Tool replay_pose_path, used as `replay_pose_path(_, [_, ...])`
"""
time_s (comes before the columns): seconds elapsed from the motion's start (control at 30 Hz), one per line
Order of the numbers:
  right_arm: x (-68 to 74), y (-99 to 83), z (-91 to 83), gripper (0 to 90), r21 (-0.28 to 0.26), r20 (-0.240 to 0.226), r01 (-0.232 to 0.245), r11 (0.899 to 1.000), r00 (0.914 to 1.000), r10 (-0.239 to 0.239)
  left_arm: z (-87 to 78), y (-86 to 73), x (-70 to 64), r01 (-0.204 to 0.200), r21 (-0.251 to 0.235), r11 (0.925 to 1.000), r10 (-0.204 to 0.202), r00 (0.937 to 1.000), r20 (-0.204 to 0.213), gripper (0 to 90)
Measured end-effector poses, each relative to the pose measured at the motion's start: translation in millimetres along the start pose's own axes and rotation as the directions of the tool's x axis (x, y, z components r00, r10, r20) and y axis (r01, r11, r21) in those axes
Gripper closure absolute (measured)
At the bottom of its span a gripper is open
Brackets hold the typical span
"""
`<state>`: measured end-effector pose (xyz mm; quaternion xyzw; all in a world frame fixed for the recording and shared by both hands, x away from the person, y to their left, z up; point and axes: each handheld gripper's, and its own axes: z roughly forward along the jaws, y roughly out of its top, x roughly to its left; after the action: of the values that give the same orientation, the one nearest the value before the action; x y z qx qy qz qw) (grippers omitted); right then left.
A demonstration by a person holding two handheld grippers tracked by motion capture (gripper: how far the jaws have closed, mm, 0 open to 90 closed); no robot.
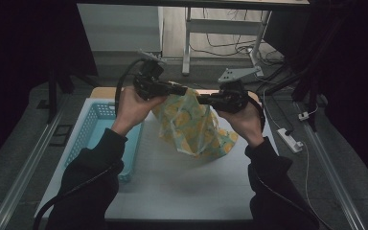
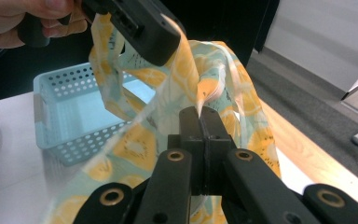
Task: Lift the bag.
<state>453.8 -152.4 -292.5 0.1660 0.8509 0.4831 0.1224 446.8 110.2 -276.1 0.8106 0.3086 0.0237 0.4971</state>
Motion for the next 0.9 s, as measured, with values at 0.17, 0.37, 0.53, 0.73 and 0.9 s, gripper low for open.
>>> replay_pose_path(0.17, [1.6, 13.4, -5.3, 90.0, -0.007, 0.018, 0.02, 1.0, 0.9996, -0.02, -11.5, 8.4, 0.6, 0.006, -0.035, 0.9994, -0.006, 0.9999, -0.013, 89.1])
replay_pose_path(0.37, [2.9, 28.6, -10.1, 90.0, -0.015, 0.038, 0.039, 0.999, 0.9985, -0.038, -24.4, 20.5, -1.9, -0.005, -0.065, 0.9978, 0.003, 0.9995, -0.033, 89.1])
replay_pose_path(0.53, [4.6, 40.2, -14.3, 90.0, -0.024, 0.053, 0.059, 0.998, 0.997, -0.057, -33.3, 30.6, -3.2, -0.007, -0.09, 0.9959, 0.003, 0.999, -0.044, 89.1])
replay_pose_path(0.73, [3.5, 52.0, -21.8, 90.0, -0.037, 0.072, 0.068, 0.997, 0.9953, -0.065, -39.0, 39.6, -3.9, 0.0, -0.103, 0.9946, -0.005, 0.9985, -0.055, 89.1])
replay_pose_path(0.9, [1.7, 58.2, -26.9, 90.0, -0.046, 0.087, 0.068, 0.997, 0.9942, -0.064, -36.5, 42.8, -4.2, -0.004, -0.111, 0.9938, -0.002, 0.9985, -0.054, 89.0])
